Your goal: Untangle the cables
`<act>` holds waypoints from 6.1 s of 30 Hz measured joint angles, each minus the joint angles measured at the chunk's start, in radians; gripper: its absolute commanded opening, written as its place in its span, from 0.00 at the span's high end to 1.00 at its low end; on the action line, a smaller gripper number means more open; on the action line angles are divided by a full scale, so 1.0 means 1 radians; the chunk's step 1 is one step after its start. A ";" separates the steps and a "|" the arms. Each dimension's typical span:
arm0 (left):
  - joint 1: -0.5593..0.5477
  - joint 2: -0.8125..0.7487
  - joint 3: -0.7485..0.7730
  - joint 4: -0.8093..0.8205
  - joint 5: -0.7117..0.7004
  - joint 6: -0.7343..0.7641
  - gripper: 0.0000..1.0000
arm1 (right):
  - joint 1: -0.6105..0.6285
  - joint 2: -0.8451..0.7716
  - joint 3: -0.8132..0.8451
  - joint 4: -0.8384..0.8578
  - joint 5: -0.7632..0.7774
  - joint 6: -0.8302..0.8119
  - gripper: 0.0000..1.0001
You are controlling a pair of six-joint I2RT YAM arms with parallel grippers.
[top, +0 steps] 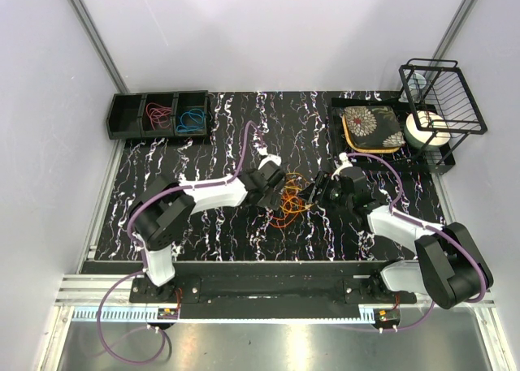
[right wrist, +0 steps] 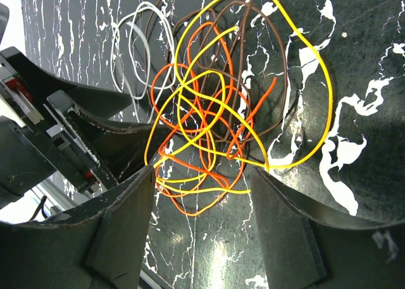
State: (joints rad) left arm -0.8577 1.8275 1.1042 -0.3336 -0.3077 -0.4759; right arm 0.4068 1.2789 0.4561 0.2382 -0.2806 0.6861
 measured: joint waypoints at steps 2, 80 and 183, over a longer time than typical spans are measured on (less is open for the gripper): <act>0.000 0.008 0.010 0.002 -0.002 0.009 0.20 | 0.000 0.001 0.000 0.000 0.000 0.000 0.32; 0.112 -0.253 -0.072 -0.267 -0.068 -0.093 0.12 | 0.000 0.027 0.017 0.000 -0.002 0.000 0.32; 1.036 0.251 1.026 -0.418 0.063 -0.029 1.00 | 0.000 0.129 0.098 -0.063 -0.028 -0.008 0.34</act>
State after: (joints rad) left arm 0.1783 2.0789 2.1304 -0.7513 -0.2451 -0.5045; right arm 0.4068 1.4078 0.5545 0.1757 -0.3088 0.6785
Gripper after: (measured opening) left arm 0.008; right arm 0.669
